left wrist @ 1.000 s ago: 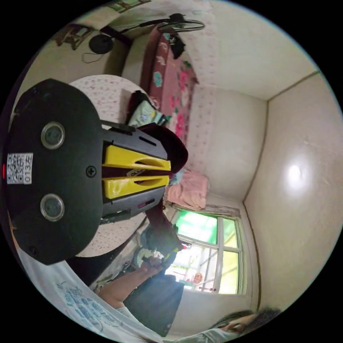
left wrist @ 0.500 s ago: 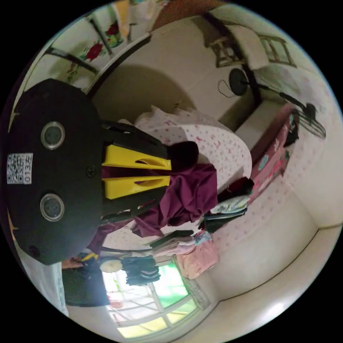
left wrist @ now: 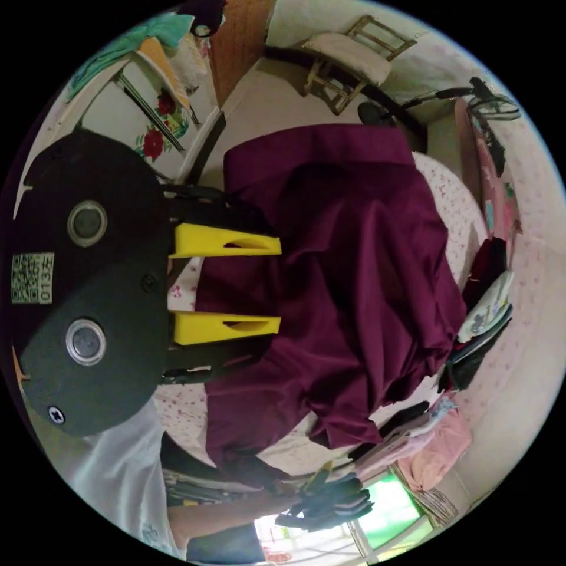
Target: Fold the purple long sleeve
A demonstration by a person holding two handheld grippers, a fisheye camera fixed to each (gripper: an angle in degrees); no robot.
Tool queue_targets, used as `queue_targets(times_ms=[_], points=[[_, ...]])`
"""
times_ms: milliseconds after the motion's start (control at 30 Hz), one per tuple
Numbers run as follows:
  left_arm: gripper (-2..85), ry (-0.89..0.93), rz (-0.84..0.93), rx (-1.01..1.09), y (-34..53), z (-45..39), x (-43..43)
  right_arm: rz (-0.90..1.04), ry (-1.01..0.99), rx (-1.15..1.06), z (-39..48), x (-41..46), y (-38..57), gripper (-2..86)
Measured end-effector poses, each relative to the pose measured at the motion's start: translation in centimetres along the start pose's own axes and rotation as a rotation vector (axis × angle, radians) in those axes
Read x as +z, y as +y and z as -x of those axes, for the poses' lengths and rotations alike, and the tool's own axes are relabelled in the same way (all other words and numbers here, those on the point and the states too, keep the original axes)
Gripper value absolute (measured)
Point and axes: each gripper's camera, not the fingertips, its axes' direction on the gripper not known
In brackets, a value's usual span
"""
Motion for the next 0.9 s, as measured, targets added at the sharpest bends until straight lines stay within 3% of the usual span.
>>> queue_targets(times_ms=[100,200,300,400,533,733,800,900], points=[[12.0,-0.083,0.004,0.027,-0.4,-1.9,0.1,0.104,0.032,-0.042,0.7,4.6,-3.3,12.2],[4.0,-0.18,0.017,0.078,-0.5,-3.3,0.0,0.234,0.098,-0.07,1.1,8.5,-4.5,8.8],[1.5,-0.116,0.042,0.091,-1.2,-4.0,-0.4,0.244,0.091,-0.174,2.6,8.5,-4.4,3.6],[0.5,-0.022,-0.016,0.091,-2.5,-4.8,-2.2,0.081,0.111,-0.221,2.8,4.4,-3.7,2.6],[0.0,0.13,-0.221,0.158,-4.6,-7.5,-7.9,-0.231,0.122,-0.126,-0.2,-6.4,-1.2,2.3],[0.5,0.288,-0.461,0.367,-4.6,-13.2,-13.9,-0.636,0.434,0.121,-3.0,-19.8,8.7,3.5],[1.0,0.279,-0.406,0.413,-4.6,-14.6,-12.5,-0.66,0.497,0.273,-4.8,-20.2,12.5,4.8],[2.5,0.347,-0.218,0.266,-4.5,-14.1,-8.6,-0.373,0.303,0.495,-9.0,-16.5,17.2,7.0]])
